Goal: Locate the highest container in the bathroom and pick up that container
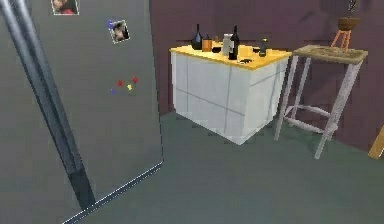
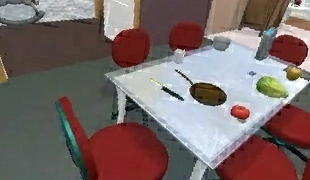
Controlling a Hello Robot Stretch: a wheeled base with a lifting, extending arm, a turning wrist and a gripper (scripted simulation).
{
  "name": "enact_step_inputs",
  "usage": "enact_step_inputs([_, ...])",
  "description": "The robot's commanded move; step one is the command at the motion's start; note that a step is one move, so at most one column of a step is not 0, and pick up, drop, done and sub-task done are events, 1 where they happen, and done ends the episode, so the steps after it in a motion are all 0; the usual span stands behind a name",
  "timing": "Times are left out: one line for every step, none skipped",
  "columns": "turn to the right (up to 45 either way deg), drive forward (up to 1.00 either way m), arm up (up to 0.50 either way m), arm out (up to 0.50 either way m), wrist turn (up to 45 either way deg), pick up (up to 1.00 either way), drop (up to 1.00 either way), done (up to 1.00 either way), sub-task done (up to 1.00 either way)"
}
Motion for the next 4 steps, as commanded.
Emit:
enact_step_inputs([12.0, 0.00, 0.00, 0.00, 0.0, 0.00, 0.00, 0.00, 0.00])
enact_step_inputs([0.0, 0.55, 0.00, 0.00, 0.0, 0.00, 0.00, 0.00, 0.00])
enact_step_inputs([18.0, 0.00, 0.00, 0.00, 0.0, 0.00, 0.00, 0.00, 0.00])
enact_step_inputs([0.0, 0.60, 0.00, 0.00, 0.0, 0.00, 0.00, 0.00, 0.00])
